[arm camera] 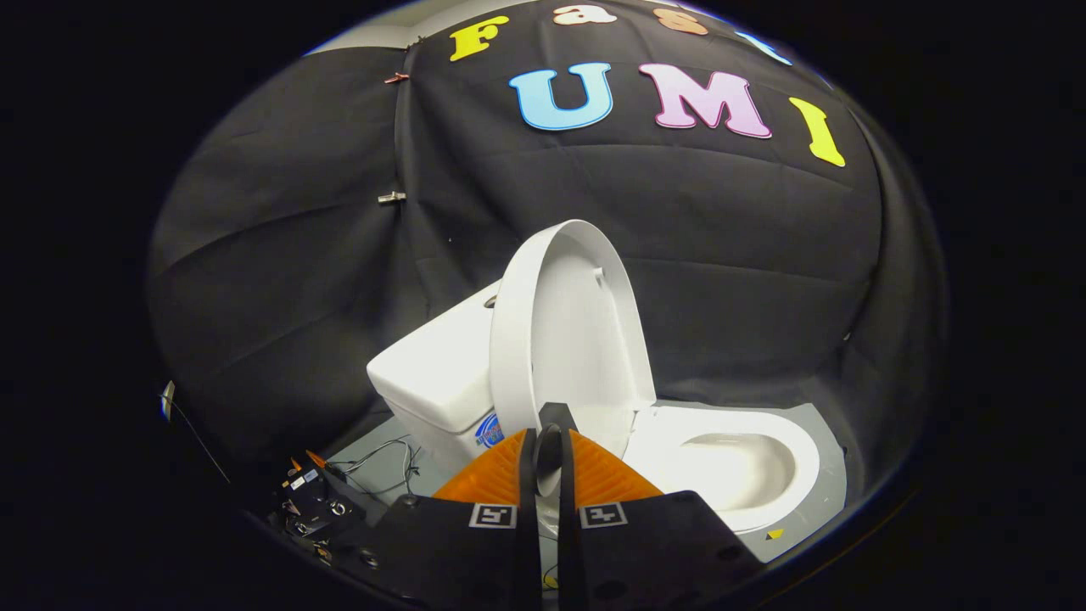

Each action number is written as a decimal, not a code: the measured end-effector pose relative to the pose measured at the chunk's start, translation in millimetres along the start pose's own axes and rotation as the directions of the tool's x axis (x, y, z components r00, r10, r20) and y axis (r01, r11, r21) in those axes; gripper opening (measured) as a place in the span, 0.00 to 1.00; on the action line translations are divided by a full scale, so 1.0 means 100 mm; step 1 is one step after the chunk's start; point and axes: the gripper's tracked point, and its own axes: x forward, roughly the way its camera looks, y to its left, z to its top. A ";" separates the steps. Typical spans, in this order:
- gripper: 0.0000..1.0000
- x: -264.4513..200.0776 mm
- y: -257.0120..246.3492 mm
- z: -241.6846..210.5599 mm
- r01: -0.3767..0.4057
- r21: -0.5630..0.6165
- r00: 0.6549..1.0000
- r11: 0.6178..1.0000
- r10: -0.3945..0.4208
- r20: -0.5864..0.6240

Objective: Open the toilet lid.

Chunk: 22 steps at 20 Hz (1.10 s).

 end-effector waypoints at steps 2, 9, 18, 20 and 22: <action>0.12 0.01 0.02 0.00 -0.002 -0.002 1.000 1.000 0.002 -0.001; 0.34 0.06 0.05 -0.06 -0.032 0.014 0.999 0.999 0.033 -0.042; 0.99 -0.48 -0.13 0.63 -0.026 -0.031 0.992 0.999 0.029 0.124; 0.99 -0.66 -0.19 0.83 -0.010 -0.060 0.985 0.998 0.020 0.169; 0.99 -0.90 -0.30 1.04 0.018 -0.076 0.975 0.997 -0.001 0.224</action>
